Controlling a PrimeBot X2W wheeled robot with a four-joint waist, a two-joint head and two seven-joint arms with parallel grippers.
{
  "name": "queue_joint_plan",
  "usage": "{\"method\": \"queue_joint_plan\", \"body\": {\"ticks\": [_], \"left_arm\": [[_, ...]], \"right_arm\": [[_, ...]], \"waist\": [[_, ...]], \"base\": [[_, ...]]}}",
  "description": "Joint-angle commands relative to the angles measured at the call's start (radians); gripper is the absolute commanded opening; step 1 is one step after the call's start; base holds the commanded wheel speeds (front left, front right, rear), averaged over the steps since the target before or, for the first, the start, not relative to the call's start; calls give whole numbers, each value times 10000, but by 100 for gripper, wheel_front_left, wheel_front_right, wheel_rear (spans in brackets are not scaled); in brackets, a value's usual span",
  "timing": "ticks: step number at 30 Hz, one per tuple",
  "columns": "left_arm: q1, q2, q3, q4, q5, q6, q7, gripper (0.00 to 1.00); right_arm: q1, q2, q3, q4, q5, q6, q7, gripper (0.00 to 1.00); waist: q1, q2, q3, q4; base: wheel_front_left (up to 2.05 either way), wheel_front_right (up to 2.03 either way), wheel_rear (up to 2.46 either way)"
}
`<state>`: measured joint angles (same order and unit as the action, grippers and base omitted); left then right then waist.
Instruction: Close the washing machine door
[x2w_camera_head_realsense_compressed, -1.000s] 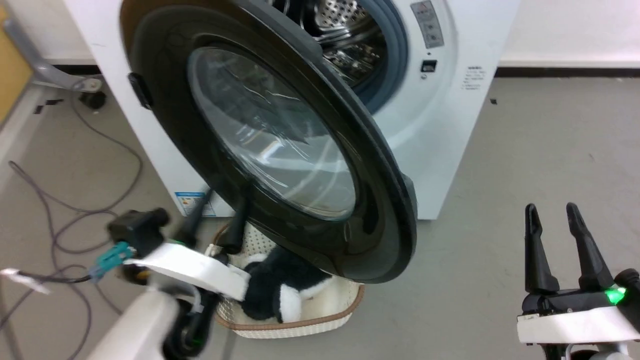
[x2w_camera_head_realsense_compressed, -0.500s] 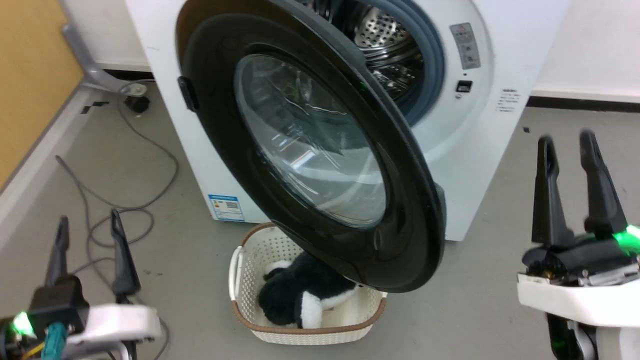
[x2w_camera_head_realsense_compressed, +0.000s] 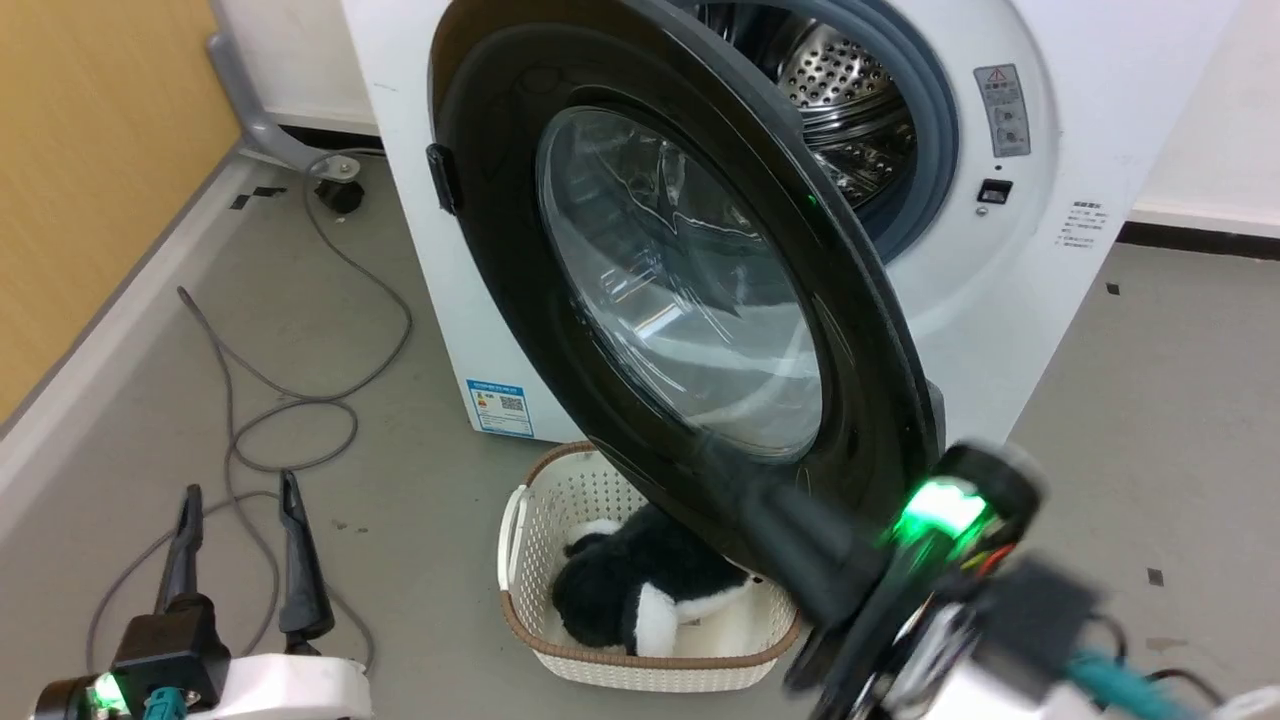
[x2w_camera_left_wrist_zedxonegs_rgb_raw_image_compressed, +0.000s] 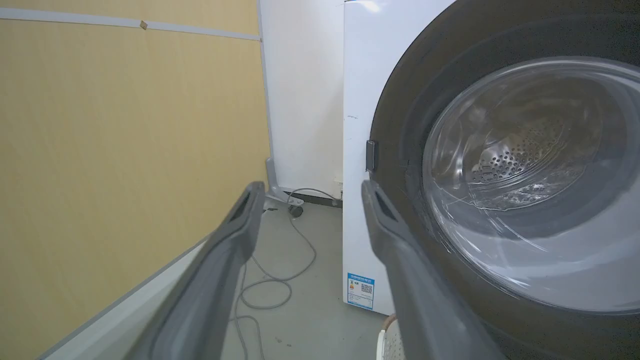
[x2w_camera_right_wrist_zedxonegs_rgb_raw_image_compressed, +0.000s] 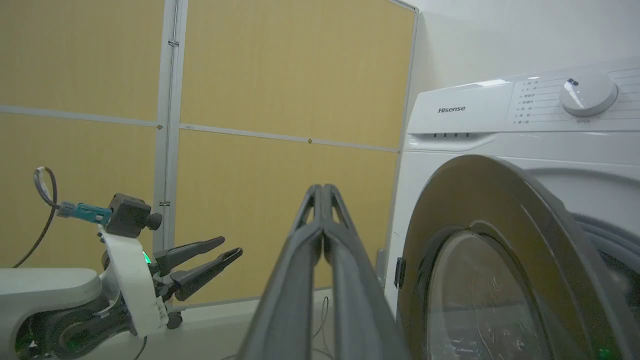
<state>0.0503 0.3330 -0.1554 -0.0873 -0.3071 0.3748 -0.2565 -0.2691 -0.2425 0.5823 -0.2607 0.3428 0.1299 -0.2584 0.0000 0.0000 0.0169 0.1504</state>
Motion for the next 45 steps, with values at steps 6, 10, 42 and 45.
{"method": "queue_joint_plan", "body": {"ticks": [6,10,42,45], "left_arm": [[14,-394,121,207,285,-640,-52,100],[-25,-690,265,287,485,-892,-53,100],[-2088,-2385,420,304,1977,-2225,-53,100],[-2194,-2472,489,282,2025,-2276,-53,100]], "right_arm": [[134,-972,1251,1577,-295,8,-34,0],[374,-956,739,2610,5,8,-34,0],[-3903,-718,-4731,6854,-137,8,-34,0],[-4608,-852,-4895,7306,-269,8,-34,0]], "waist": [[0,0,32,16],[0,0,178,-91],[0,0,3445,-188],[0,0,3702,-101]], "base": [[0,0,0],[0,0,0],[0,0,0],[0,0,0]]}}
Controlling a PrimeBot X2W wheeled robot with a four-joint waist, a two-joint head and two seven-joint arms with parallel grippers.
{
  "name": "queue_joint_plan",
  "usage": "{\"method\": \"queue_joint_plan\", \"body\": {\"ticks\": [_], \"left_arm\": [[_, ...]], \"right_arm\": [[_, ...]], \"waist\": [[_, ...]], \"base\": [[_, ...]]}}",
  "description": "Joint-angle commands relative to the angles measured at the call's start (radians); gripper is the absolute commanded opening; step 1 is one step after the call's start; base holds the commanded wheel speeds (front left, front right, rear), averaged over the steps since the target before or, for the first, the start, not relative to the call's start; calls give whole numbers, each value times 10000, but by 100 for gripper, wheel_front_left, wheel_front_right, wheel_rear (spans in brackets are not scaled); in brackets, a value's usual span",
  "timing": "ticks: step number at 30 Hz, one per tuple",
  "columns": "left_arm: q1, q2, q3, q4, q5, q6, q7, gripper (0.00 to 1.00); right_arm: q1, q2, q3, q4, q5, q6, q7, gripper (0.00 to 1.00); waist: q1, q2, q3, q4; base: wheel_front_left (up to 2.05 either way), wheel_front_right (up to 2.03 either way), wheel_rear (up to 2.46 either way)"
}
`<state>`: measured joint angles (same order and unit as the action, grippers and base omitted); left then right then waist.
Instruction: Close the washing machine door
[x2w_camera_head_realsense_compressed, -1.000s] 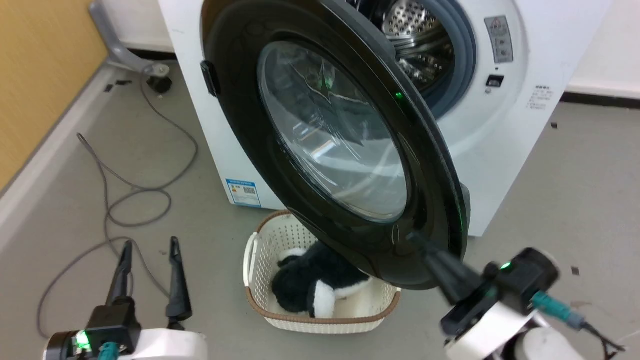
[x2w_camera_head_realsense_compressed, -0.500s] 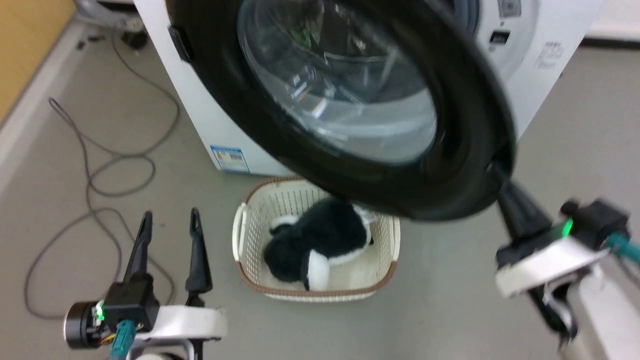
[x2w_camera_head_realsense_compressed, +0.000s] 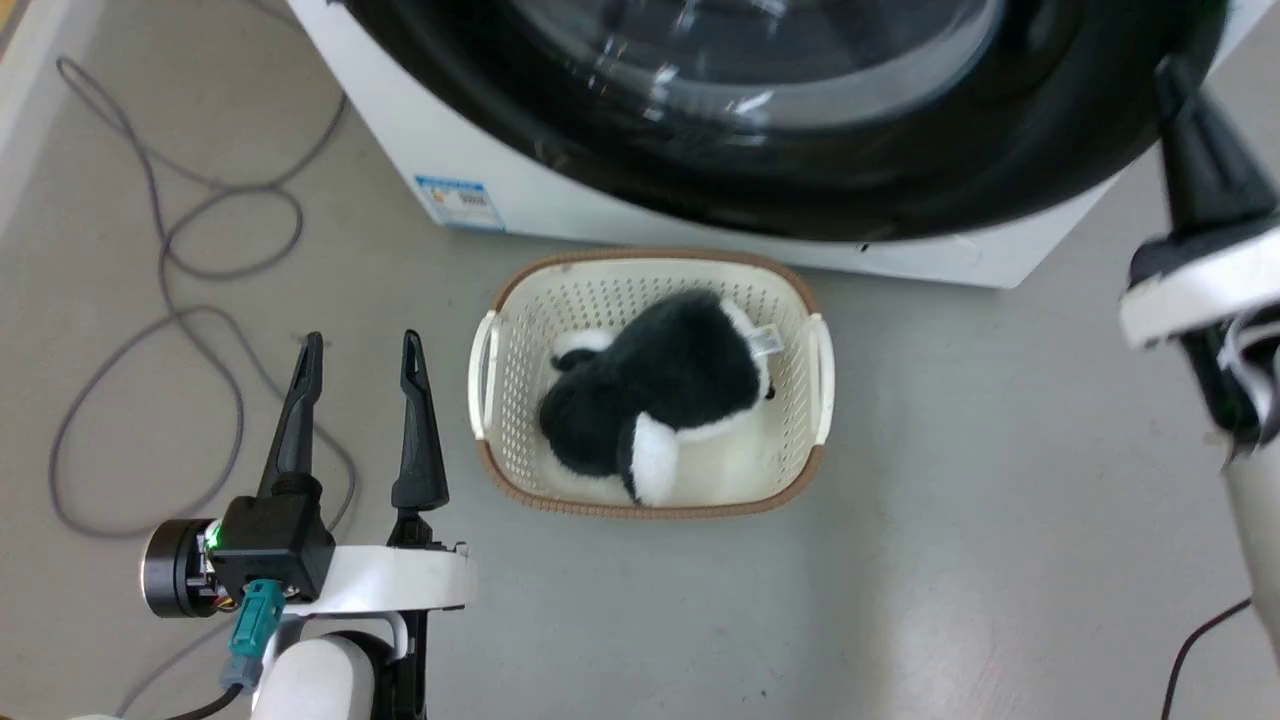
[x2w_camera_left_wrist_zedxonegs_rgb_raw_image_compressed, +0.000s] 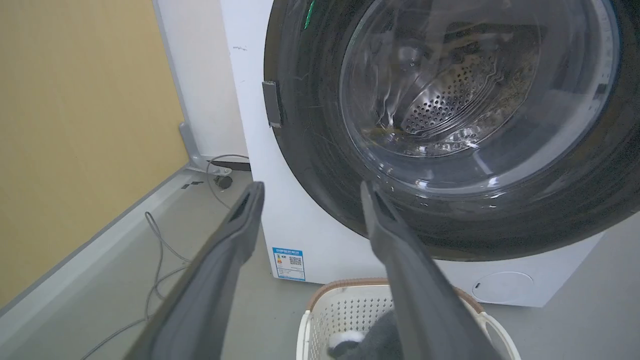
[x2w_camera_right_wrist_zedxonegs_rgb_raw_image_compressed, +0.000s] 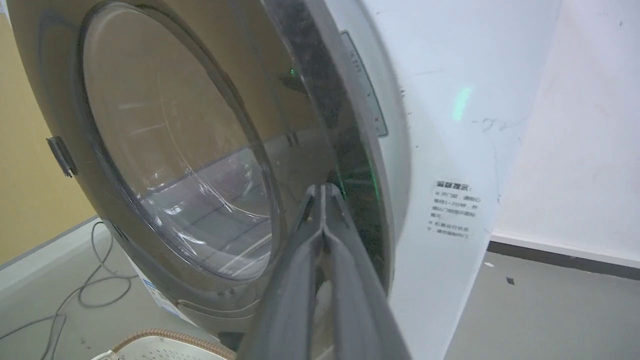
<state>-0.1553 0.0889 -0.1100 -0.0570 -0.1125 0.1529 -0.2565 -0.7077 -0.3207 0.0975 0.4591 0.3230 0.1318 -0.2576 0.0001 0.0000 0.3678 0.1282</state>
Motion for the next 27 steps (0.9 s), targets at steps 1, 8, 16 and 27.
{"method": "queue_joint_plan", "body": {"ticks": [1,8,16,27], "left_arm": [[-160,-55,65,-29,89,-73,-53,100],[-394,-198,133,-49,235,-178,-53,100],[-454,-294,232,-104,287,-223,-53,100],[118,-335,653,275,400,-220,-53,100]], "right_arm": [[-438,-99,-65,268,-91,-11,-42,0],[-1702,-250,-407,1448,-126,-11,-42,0],[-2517,-296,-331,2548,-491,-11,-42,0],[-960,-65,-583,749,-1252,-11,-42,0]], "waist": [[-1,0,258,133],[-1,0,546,271],[-1,0,642,285],[-1,0,-507,-118]], "base": [[0,0,0],[0,0,0],[0,0,0],[0,0,0]]}}
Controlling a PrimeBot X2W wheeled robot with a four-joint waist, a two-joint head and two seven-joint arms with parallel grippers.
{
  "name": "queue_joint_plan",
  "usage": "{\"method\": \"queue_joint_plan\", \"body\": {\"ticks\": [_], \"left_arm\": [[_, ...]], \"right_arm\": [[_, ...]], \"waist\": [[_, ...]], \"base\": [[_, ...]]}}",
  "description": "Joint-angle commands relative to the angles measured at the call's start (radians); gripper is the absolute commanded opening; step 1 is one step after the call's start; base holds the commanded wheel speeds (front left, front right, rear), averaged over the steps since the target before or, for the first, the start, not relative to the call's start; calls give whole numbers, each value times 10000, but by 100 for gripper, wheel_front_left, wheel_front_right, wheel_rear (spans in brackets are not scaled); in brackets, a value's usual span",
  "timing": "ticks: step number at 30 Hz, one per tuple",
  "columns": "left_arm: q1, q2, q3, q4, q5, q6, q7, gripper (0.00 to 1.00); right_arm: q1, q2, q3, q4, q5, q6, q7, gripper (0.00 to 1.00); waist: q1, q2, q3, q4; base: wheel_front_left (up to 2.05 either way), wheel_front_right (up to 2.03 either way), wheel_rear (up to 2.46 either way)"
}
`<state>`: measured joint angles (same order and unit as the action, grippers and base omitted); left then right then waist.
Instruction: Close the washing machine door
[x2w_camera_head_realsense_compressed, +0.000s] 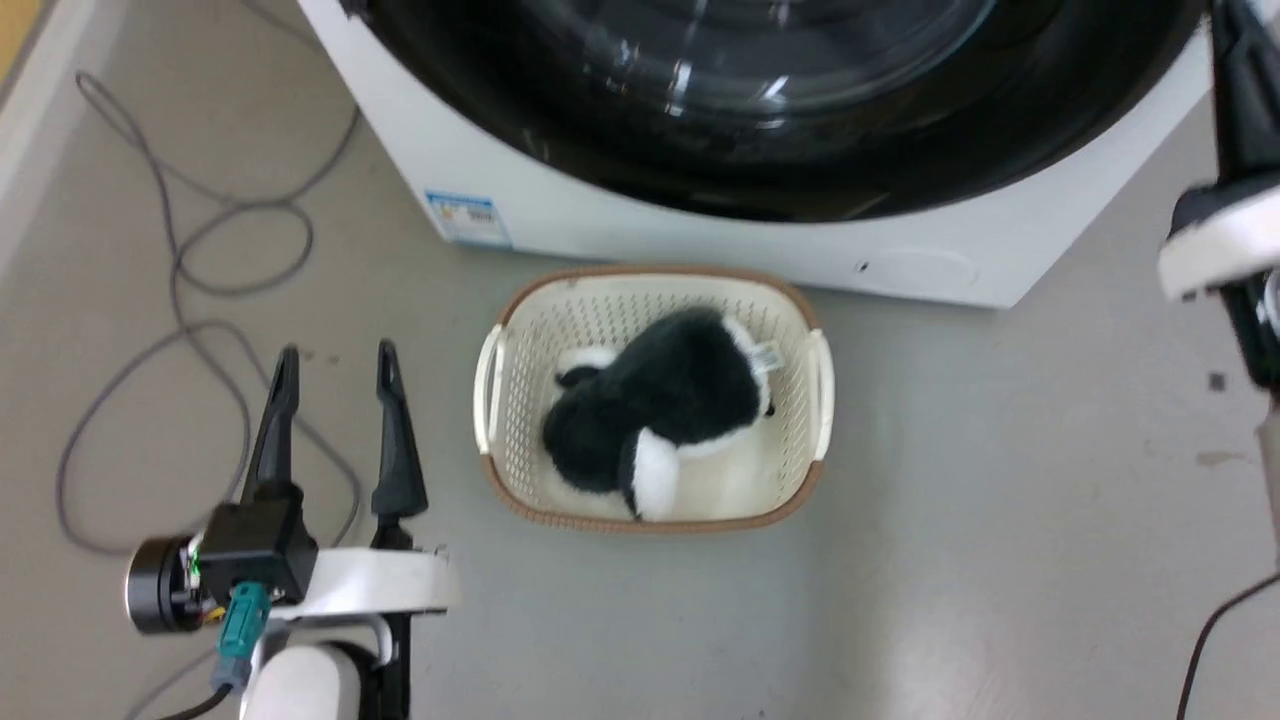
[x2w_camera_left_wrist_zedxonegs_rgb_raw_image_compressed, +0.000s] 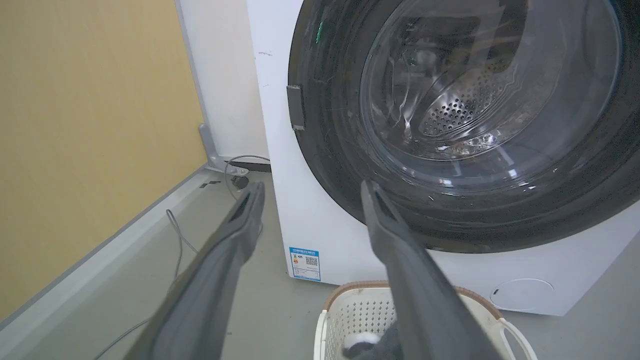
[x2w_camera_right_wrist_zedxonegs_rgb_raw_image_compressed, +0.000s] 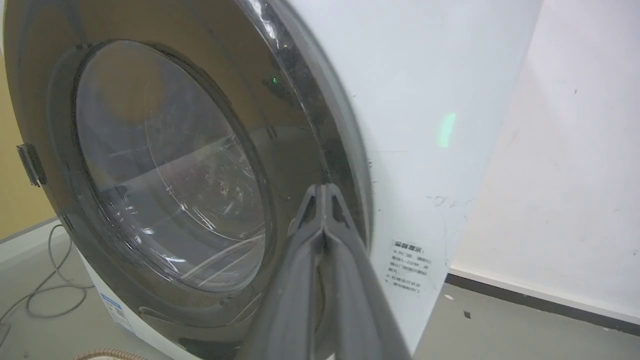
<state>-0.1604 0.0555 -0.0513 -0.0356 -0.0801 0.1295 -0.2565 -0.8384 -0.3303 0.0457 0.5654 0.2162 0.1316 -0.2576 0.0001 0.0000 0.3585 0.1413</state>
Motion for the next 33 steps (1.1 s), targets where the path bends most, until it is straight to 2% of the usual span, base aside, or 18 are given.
{"method": "queue_joint_plan", "body": {"ticks": [1,8,13,14,15,16,24,33], "left_arm": [[251,-2,119,111,95,17,-53,100],[709,40,339,363,249,-91,-53,100],[1053,39,322,469,333,-174,-53,100],[1115,36,315,487,335,-184,-53,100],[1190,34,326,502,335,-191,-53,100],[1272,34,334,523,342,-203,-53,100],[1948,44,276,731,452,-279,-53,100],[2232,27,244,932,393,-373,-53,100]], "right_arm": [[623,95,-173,-653,-315,-9,-42,0],[2584,874,-729,-2842,-1617,-9,-42,0],[4089,1672,-1124,-3817,-1860,-9,-42,0],[4443,1793,-1162,-3943,-1881,-9,-42,5],[4766,1871,-1144,-4018,-1885,-9,-42,40],[5076,1961,-1165,-4049,-1874,-9,-42,100],[7125,2545,-1234,-4511,-1889,-9,-42,100],[8731,2791,-1281,-5179,-1872,-9,-42,100]], "waist": [[-1,0,-574,-331],[-1,0,-1533,-895],[-1,0,-2210,-1145],[-1,0,-2360,-1165],[-1,0,-2493,-1207],[-1,0,-2621,-1250],[-1,0,-3554,-1392],[-1,0,-3936,-1417]], "base": [[0,0,0],[0,0,0],[0,0,0],[0,0,0],[0,0,0],[0,0,0],[0,0,0],[0,0,0]]}}
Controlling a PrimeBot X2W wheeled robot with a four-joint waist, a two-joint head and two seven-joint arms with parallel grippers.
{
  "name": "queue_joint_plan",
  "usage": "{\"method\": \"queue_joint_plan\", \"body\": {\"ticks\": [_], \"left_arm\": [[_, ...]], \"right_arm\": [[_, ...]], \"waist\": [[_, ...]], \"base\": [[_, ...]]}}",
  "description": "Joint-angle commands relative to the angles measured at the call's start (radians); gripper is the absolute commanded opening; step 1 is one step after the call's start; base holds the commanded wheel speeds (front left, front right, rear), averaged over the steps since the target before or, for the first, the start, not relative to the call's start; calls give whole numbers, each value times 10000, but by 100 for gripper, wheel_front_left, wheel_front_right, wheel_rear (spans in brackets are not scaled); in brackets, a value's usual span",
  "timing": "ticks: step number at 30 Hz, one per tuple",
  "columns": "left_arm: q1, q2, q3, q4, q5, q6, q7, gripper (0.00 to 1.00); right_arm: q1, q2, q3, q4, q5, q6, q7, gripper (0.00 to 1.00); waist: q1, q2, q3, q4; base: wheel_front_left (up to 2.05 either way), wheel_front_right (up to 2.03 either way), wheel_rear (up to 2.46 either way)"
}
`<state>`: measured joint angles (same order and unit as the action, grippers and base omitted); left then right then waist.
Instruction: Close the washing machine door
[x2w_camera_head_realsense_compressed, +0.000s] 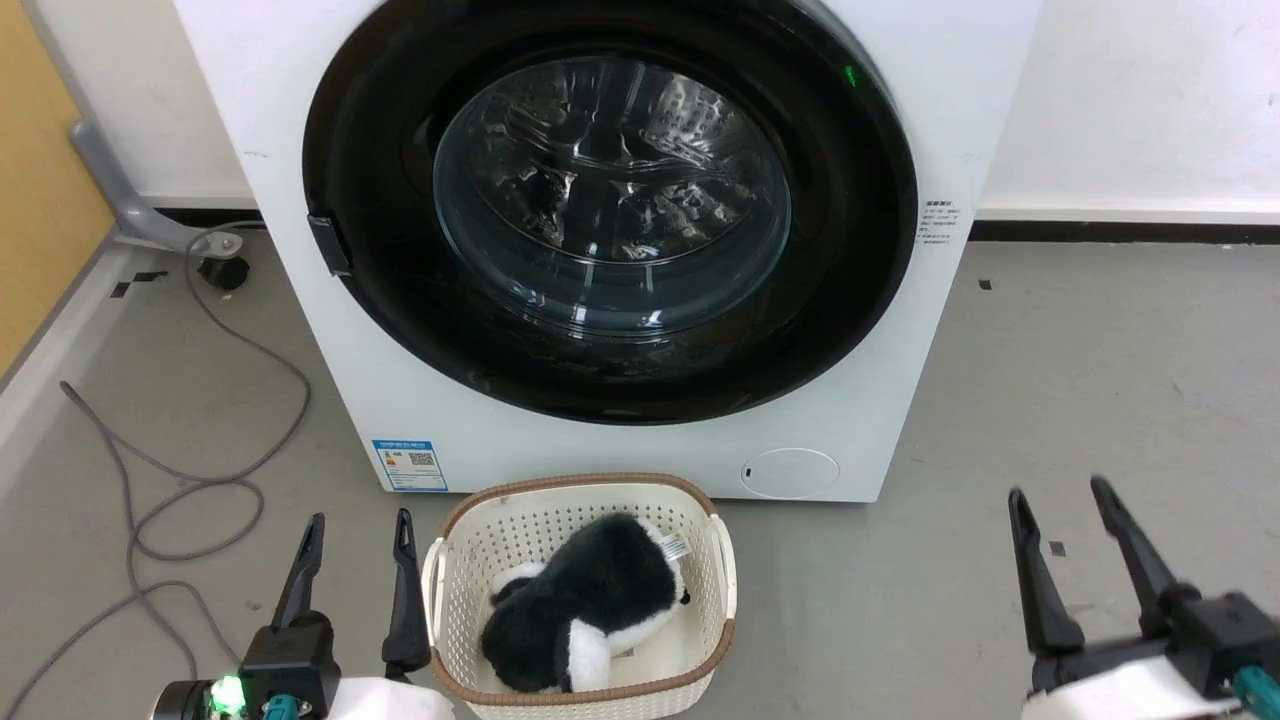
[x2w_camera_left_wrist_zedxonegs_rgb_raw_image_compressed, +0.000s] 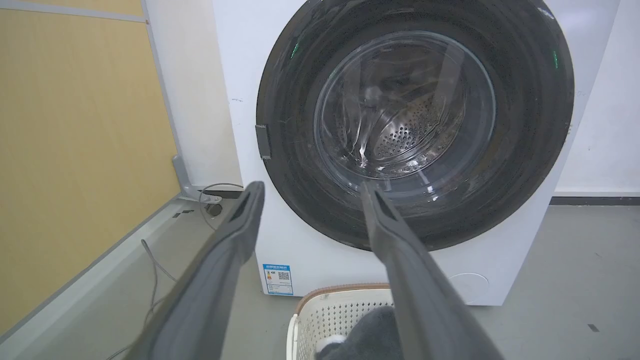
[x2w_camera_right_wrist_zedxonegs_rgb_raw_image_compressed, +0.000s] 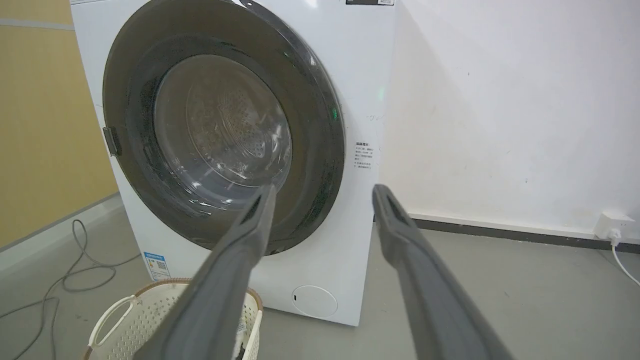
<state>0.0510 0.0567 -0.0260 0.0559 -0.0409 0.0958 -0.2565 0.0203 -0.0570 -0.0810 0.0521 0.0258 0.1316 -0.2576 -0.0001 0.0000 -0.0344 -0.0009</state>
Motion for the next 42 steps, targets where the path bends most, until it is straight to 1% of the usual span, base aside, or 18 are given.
{"method": "queue_joint_plan", "body": {"ticks": [1,3,4,42], "left_arm": [[129,14,-17,22,2,-53,-53,100],[160,13,-16,23,6,-86,-53,100],[43,0,-8,10,0,-84,0,0],[-101,-28,66,-142,110,-318,695,0]], "right_arm": [[273,61,-17,-85,85,-9,-42,100],[441,63,-50,-190,216,-9,-42,100],[378,12,-40,-134,174,0,0,0],[228,27,189,-240,61,-3,697,0]], "waist": [[1,0,-21,9],[1,0,-40,2],[1,0,-44,-1],[1,0,57,0]], "base": [[0,0,0],[0,0,0],[0,0,0],[0,0,0]]}}
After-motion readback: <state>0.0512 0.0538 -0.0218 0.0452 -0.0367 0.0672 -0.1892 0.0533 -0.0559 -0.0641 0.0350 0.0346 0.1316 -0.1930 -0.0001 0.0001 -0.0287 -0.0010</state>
